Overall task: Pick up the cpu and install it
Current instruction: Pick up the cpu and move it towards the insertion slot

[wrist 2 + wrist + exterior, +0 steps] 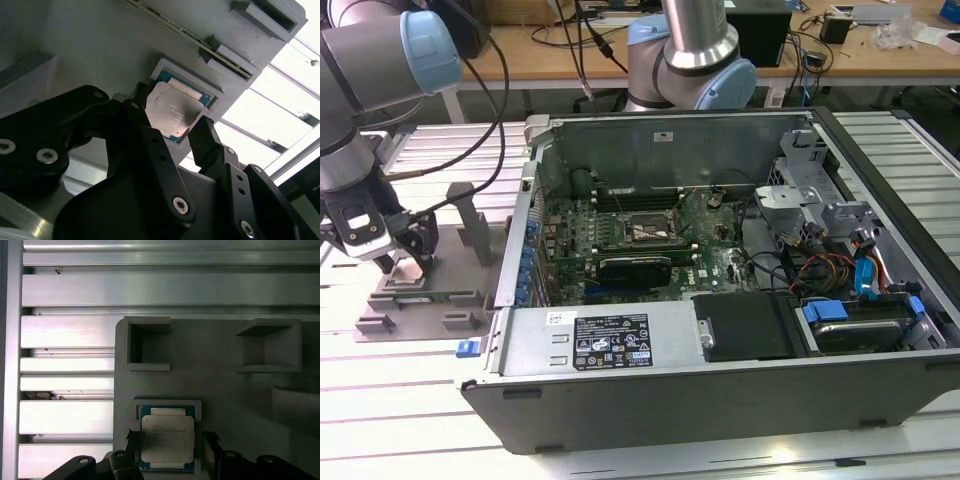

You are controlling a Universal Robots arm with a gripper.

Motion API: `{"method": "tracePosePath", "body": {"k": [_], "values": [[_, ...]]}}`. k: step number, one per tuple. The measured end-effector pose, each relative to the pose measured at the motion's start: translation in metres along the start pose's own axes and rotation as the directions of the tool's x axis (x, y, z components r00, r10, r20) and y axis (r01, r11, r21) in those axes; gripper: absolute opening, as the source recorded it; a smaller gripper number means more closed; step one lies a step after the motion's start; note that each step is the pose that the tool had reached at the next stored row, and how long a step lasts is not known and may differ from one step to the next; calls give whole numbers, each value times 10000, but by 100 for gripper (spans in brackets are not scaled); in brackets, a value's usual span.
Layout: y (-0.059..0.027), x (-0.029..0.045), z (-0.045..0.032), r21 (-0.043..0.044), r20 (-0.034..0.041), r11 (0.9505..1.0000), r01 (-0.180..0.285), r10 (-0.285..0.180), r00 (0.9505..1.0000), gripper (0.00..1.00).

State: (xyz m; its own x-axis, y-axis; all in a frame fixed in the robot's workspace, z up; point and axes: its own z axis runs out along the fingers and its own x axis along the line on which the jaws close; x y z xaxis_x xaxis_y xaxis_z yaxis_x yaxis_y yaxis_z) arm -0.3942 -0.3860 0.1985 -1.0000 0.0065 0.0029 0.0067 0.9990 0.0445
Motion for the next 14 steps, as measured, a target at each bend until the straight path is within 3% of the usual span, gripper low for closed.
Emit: {"method": "tracePosePath", "body": {"k": [14], "values": [[28, 29, 73, -2, 5, 10000, 1, -1, 10000, 60]]}}
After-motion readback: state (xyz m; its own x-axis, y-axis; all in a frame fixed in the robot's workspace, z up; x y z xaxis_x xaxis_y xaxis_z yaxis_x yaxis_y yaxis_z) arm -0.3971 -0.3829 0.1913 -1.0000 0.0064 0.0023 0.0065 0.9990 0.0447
